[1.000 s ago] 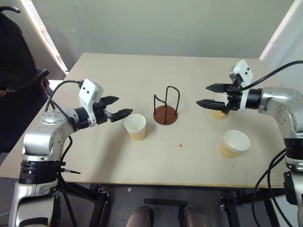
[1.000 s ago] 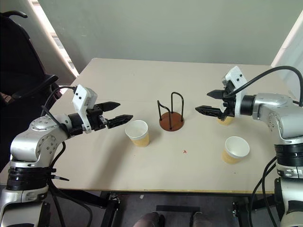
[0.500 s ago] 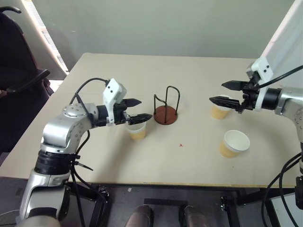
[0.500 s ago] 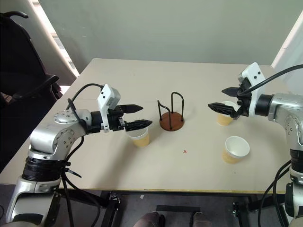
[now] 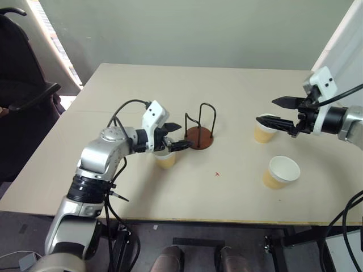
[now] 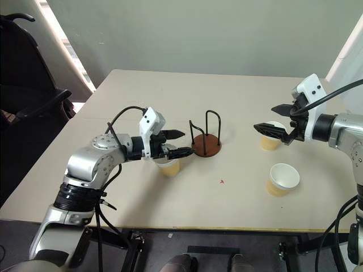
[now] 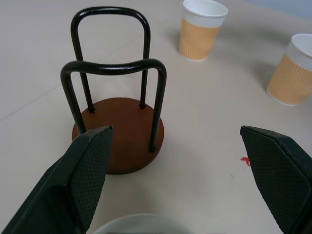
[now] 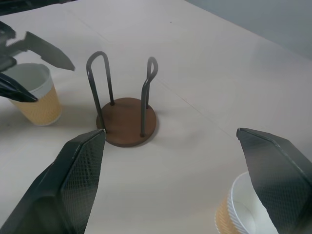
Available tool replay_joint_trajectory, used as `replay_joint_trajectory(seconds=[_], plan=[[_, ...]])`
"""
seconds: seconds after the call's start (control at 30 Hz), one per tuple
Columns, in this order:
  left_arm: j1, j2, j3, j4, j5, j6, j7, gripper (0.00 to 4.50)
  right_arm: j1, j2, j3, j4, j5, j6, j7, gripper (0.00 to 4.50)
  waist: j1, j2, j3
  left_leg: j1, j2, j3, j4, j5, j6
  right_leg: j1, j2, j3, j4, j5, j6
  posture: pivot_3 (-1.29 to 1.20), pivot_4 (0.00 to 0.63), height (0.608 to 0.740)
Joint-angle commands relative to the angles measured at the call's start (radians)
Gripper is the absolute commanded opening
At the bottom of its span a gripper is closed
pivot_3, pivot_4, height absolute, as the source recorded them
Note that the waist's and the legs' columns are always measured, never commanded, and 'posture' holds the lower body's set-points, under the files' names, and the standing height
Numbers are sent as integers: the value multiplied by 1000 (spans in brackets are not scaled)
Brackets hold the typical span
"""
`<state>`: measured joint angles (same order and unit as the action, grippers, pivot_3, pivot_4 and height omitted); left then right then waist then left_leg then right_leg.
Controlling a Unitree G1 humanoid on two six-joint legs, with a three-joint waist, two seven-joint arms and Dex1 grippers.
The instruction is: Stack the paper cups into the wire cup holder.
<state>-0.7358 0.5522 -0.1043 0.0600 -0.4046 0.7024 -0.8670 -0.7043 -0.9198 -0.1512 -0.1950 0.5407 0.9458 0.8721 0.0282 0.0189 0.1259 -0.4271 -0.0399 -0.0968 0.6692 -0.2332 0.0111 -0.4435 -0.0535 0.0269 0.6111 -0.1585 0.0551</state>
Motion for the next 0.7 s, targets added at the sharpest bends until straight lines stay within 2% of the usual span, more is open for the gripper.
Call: replay_joint_trajectory(seconds=[0.03,0.7], plan=[[-45,-17,9,18,26,-43,13,4500,-2,-17,-35,-35,11,-6,-14,4451,0,0,0,0,0,0,0,0,0,0,0,0,0,0,0,0,150,740],[-149,-163,-29,243,117,-142,21,4500,15,-14,-46,-46,22,-14,-31,4451,5,0,0,-1,0,1,1,2,2,0,-1,0,-1,2,3,0,150,740]])
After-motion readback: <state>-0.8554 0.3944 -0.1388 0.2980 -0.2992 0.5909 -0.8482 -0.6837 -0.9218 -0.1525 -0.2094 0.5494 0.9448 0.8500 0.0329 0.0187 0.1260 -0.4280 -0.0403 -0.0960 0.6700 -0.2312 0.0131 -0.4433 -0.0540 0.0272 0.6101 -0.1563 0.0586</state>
